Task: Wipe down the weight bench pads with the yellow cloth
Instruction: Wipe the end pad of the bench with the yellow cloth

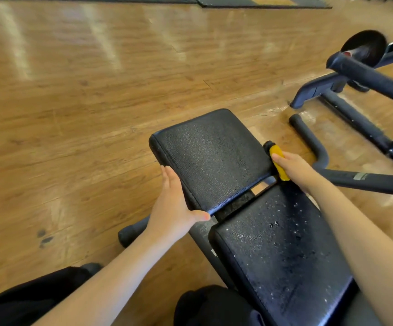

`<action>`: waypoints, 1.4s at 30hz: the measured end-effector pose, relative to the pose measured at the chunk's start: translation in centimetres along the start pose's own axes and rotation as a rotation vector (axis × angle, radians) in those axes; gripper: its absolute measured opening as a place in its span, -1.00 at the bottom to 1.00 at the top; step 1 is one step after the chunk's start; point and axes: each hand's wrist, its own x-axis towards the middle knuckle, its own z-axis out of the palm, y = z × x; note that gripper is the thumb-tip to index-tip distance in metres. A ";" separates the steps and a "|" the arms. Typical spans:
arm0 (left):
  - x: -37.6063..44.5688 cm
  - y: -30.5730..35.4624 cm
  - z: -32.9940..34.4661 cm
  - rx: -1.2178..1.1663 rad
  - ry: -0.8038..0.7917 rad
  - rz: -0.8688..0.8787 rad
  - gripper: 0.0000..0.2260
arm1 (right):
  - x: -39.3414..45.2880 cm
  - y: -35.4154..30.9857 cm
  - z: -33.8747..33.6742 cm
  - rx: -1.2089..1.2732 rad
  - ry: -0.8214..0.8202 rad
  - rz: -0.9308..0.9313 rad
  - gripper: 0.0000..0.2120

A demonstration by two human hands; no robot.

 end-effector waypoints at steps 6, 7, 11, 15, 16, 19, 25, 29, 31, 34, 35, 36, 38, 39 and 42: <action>-0.3 -0.1 0.0 -0.008 0.009 0.009 0.16 | 2.7 -3.2 0.6 -0.178 0.000 -0.099 -0.77; -0.3 -0.1 -0.1 -0.011 0.008 0.011 0.16 | 3.5 -4.3 1.0 -0.195 0.002 -0.120 -0.76; -0.1 -0.3 0.0 -0.006 0.000 0.008 0.18 | 7.0 -8.5 2.9 -0.228 0.019 -0.171 -0.64; 0.0 -0.6 -0.1 0.013 -0.016 0.010 0.19 | 8.9 -9.2 3.7 -0.205 0.043 -0.156 -0.60; 0.0 -0.6 -0.1 0.020 -0.015 0.009 0.19 | 9.0 -8.9 3.7 -0.186 0.044 -0.151 -0.60; 0.1 -0.5 -0.1 0.033 -0.006 0.006 0.18 | 7.1 -7.5 3.1 -0.211 0.040 -0.146 -0.64; 0.1 -0.2 0.0 0.043 -0.002 -0.006 0.18 | 1.1 -0.7 0.4 -0.251 0.024 -0.049 -0.62; 0.0 -0.3 0.1 0.029 0.009 -0.004 0.18 | 1.4 -0.8 0.6 -0.237 0.018 -0.070 -0.58; -0.2 -0.2 0.1 0.017 0.013 0.003 0.18 | 2.6 -1.5 1.1 -0.199 0.040 -0.088 -0.59; -0.1 -0.2 0.1 0.017 0.022 0.011 0.18 | 4.6 -3.6 1.9 -0.195 0.030 -0.121 -0.65; -0.1 -0.3 0.1 0.016 0.025 0.010 0.18 | 5.3 -4.4 2.1 -0.210 0.020 -0.133 -0.61; 0.0 -0.4 0.1 0.015 0.026 0.009 0.18 | 6.1 -5.4 2.4 -0.230 0.013 -0.141 -0.57; -0.1 -0.4 0.2 0.016 0.021 0.011 0.19 | 7.3 -7.1 3.0 -0.275 0.021 -0.155 -0.54; 0.0 -0.4 0.2 0.019 0.020 0.012 0.19 | 8.1 -7.9 3.4 -0.298 0.032 -0.162 -0.54; 0.1 -0.6 0.2 0.018 0.020 0.016 0.19 | 9.6 -9.9 4.5 -0.332 0.073 -0.193 -0.55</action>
